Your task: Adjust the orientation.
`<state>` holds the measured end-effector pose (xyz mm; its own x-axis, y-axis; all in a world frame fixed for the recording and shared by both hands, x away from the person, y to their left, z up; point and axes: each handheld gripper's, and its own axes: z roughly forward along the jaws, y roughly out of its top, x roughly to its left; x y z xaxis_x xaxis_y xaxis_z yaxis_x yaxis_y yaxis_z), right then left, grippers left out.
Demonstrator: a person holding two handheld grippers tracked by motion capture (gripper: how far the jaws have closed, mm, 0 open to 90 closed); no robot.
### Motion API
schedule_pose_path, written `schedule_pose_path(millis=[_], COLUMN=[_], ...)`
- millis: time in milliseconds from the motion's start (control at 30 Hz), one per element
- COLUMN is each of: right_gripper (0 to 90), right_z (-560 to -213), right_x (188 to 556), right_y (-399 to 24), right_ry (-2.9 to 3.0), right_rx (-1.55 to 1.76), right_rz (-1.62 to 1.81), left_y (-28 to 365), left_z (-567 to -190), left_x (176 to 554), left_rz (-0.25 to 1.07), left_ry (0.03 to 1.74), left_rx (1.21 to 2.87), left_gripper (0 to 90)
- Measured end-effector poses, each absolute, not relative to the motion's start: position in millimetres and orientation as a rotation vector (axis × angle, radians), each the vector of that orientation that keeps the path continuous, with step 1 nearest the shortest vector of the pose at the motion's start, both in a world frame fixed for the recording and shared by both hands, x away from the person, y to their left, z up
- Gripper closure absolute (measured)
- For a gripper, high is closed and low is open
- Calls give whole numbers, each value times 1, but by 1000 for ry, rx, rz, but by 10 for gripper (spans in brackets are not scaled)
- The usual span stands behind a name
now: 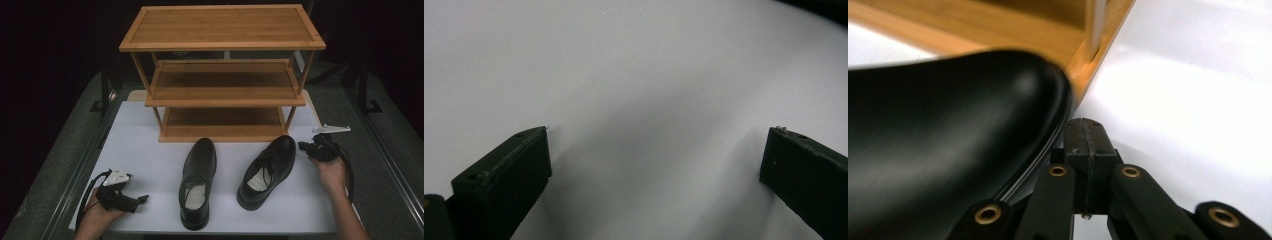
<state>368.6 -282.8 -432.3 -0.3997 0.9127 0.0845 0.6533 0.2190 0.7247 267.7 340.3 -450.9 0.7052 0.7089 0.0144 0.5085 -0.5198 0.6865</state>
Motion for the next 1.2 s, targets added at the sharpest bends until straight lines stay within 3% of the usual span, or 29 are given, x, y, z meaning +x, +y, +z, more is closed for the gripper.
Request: schedule_pose_path(millis=[400, 800, 1200], right_gripper=[899, 900, 900], right_z=[-436, -438, -437], right_x=[404, 403, 396], right_y=[-279, -273, -237], right_ry=[2150, 2167, 2255], right_rx=[1437, 1436, 1358], right_rz=[1009, 1023, 1042], left_y=[341, 340, 340], left_z=[-451, -451, -451], left_x=[268, 268, 268], left_rz=[384, 382, 386], left_ry=[922, 923, 923], left_rx=[2240, 2240, 2238], left_gripper=[0, 0, 0])
